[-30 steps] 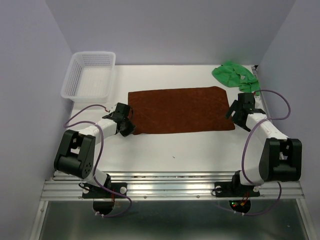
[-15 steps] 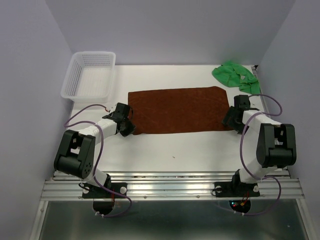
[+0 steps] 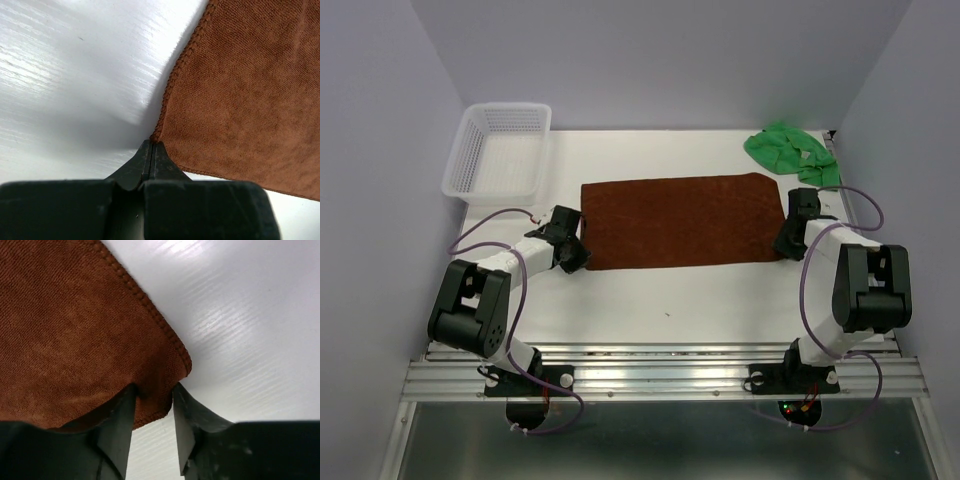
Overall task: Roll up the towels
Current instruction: Fold the towel
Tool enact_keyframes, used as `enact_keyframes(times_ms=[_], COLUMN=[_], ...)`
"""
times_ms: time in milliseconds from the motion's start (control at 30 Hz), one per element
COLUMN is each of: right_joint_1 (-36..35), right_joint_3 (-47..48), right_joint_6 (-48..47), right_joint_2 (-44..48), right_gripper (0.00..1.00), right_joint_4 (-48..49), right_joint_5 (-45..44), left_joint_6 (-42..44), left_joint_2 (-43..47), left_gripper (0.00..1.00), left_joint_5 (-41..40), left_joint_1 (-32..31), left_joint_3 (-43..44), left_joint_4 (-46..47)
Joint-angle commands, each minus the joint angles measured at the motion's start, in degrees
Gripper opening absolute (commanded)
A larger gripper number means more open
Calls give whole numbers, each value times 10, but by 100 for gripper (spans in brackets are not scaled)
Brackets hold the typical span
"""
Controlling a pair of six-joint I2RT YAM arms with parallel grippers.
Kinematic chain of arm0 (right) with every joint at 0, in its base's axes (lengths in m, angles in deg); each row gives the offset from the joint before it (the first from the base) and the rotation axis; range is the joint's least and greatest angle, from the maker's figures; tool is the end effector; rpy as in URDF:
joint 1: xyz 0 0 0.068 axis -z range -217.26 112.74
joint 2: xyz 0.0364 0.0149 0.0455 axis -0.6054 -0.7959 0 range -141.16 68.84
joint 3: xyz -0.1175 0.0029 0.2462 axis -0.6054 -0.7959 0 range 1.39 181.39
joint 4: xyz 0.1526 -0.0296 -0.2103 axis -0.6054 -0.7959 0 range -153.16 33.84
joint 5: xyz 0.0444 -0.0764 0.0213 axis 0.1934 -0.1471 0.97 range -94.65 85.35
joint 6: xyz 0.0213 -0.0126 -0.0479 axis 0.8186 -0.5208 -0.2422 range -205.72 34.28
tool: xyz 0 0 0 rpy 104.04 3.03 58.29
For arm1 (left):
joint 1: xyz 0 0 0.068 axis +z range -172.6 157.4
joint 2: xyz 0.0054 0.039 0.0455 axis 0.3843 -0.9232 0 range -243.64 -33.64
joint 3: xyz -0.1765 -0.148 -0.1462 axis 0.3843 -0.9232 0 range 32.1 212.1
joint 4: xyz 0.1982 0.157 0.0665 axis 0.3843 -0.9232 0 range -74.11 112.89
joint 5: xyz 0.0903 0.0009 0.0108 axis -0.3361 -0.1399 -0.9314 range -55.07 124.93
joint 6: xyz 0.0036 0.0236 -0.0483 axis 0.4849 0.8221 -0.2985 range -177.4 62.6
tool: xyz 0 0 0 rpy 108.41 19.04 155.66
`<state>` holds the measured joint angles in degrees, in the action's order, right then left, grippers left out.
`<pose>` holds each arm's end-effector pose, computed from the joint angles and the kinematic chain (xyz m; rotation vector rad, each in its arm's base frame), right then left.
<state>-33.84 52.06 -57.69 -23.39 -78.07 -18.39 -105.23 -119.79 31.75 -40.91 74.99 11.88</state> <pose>0.3009 -0.0265 0.1625 0.7859 2.5156 -0.1778 0.2720 -0.0878 0.1638 -0.6750 2.4717 -0.3911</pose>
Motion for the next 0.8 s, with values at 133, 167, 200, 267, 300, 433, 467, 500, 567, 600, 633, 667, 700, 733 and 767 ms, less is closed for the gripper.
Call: enact_keyframes(times_ms=[133,167,200,267,300,433,467,500,567,600,633,667,700,733,767], right_joint_1=[2,2,2,2,2,2,2,2,2,2,2,2,2,2,2], right_joint_3=[-6,-3,-1,4,7,16,20,24,40,46,61,70,81,93,119], right_joint_6=[-17,-21,-23,-26,-25,-24,-25,-26,-29,-31,-33,-36,-38,-39,-40], right_joint_2=[-3,9,17,51,65,140,155,171,217,234,265,280,295,308,332], right_gripper=[15,11,4,1,1,1,1,1,1,1,1,1,1,1,1], right_joint_4=[35,34,34,33,30,16,7,2,-17,-24,-40,-49,-59,-80,-88], right_joint_5=[30,33,37,47,47,39,36,29,22,21,20,7,-1,-8,-27], left_joint_6=[5,6,11,18,25,28,28,30,36,36,38,41,43,45,45], left_joint_2=[32,38,54,78,109,190,206,235,271,283,294,320,334,347,361], left_gripper=[0,0,0,0,0,0,0,0,0,0,0,0,0,0,0], left_joint_5=[-16,-15,-7,4,8,7,7,7,7,4,-1,-6,-12,-21,-28], left_joint_1=[-1,-1,-1,-1,-1,-1,0,0,0,0,0,0,0,1,1], left_joint_3=[12,12,12,10,10,12,20,26,53,64,75,99,111,123,150], left_joint_4=[-25,-23,-17,3,9,19,19,14,-4,-14,-23,-42,-50,-59,-80])
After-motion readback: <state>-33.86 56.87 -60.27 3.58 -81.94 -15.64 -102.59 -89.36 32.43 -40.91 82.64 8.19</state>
